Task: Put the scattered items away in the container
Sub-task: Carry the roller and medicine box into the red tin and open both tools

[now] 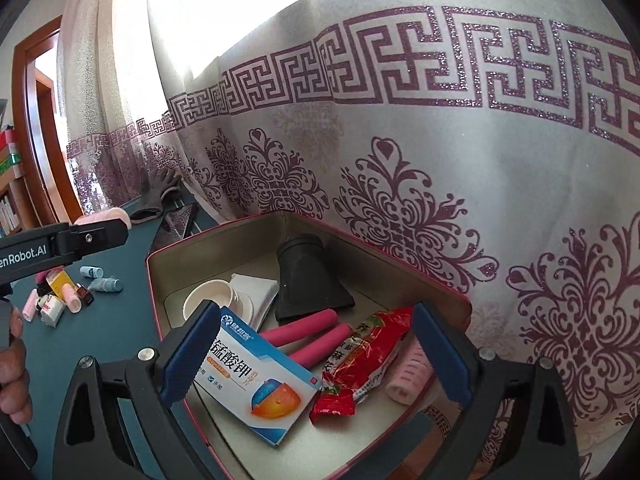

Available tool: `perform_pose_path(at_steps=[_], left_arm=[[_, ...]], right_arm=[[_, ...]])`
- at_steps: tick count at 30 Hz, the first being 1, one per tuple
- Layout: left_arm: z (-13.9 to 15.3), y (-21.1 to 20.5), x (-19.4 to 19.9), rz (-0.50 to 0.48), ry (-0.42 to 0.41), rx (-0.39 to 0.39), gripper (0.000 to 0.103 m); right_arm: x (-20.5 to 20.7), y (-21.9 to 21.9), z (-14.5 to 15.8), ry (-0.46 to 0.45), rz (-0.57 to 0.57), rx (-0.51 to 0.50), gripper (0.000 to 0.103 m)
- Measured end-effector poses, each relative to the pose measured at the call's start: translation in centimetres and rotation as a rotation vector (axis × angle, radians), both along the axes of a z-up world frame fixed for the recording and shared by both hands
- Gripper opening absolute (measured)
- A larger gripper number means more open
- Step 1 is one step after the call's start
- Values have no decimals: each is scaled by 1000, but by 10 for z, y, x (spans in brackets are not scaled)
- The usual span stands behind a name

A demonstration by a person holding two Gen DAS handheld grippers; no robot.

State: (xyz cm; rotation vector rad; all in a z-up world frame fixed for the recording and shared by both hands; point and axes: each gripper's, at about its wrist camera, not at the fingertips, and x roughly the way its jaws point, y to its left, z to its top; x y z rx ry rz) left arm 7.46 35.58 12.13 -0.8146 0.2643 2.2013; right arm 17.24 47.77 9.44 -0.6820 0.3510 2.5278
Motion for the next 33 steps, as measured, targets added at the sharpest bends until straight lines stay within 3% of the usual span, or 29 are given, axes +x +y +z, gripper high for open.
perform_pose_path(at_steps=[1,3,9,18,24,33], left_arm=[[-1,8,0,-14,-5,-7,85],[-5,18,1,-27,-17,-19,93],[-20,5,-8,25,-30,-48,93],[-47,-58,-39,171,-134,-52,93],[-62,-106,-53,267,-148,-78,93],[-78,-189,-81,456,-137,-88,93]], right_arm=[[0,-2,-1,-2,7,3,98],[-2,-4,-2,-6,20,8,98],[-2,-5,-3,-8,14,13,98],[-6,-25,-2,-14,18,74,98],[-12,-41,8,10,28,102,100],[-39,-97,16,26,167,130,101]])
